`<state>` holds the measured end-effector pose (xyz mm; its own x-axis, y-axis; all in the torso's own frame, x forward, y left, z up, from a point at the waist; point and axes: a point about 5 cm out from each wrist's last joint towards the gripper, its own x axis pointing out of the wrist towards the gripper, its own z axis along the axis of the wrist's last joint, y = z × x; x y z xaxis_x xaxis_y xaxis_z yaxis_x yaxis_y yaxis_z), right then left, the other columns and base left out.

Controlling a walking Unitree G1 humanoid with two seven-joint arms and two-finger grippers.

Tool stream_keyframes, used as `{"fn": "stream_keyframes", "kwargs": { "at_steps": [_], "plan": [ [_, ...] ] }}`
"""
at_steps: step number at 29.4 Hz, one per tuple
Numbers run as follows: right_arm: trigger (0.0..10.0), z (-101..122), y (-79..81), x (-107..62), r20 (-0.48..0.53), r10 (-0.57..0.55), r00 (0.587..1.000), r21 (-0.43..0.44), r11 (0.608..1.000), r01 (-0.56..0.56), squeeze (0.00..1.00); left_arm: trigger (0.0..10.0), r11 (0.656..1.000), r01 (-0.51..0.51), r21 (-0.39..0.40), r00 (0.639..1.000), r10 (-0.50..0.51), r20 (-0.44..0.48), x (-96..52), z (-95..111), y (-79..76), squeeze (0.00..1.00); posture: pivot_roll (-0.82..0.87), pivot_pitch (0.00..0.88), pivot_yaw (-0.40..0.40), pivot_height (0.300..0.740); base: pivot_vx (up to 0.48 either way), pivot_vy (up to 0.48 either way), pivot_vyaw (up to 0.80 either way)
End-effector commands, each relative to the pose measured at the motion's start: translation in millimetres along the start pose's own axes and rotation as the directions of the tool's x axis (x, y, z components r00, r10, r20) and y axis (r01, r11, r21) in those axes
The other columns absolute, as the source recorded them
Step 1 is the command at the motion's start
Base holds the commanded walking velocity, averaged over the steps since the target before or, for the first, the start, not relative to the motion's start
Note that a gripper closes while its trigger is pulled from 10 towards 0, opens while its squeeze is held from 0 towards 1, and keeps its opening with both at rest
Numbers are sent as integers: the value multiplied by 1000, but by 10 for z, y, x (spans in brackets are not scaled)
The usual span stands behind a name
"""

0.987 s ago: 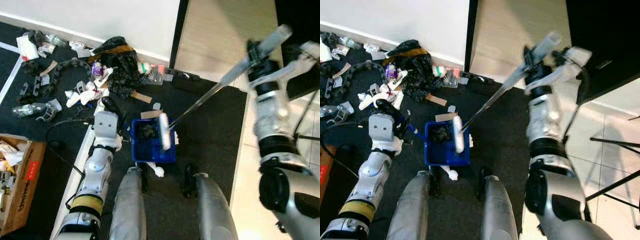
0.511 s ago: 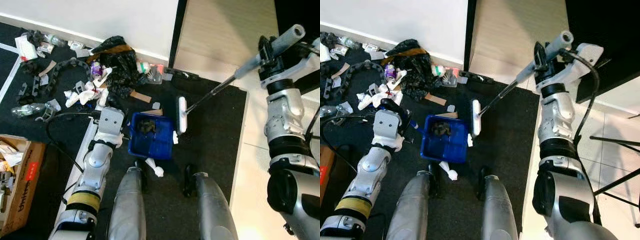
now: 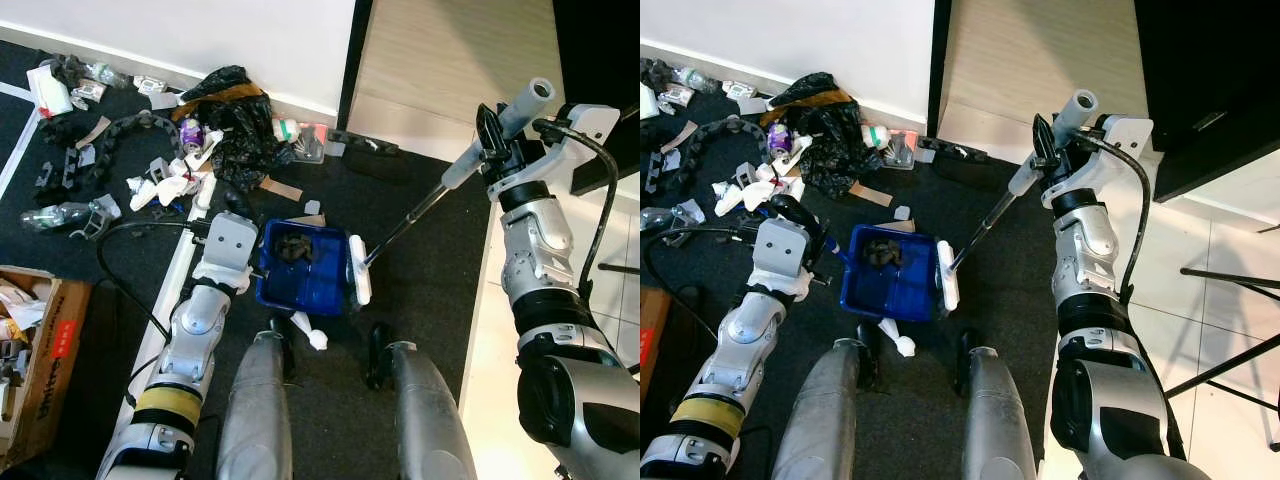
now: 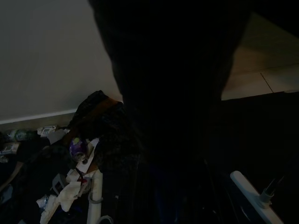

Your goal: Sweep floor

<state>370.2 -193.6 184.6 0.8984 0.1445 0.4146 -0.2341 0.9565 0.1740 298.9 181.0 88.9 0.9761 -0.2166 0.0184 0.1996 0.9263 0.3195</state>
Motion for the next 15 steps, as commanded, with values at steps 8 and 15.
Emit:
{"fn": "stream_keyframes", "kwargs": {
  "at_steps": [8,15],
  "plan": [
    [10000,-134,-120,-165,-70,-34,997,-5,999,33,0,10000,993,-99,62,995,97,31,23,115,231,0,128,416,-76,740,0,0,0],
    [10000,-147,-142,-187,-81,-34,996,-18,999,33,0,10000,986,-155,67,986,150,73,39,244,368,0,132,405,-80,740,0,0,0]
  ]
}}
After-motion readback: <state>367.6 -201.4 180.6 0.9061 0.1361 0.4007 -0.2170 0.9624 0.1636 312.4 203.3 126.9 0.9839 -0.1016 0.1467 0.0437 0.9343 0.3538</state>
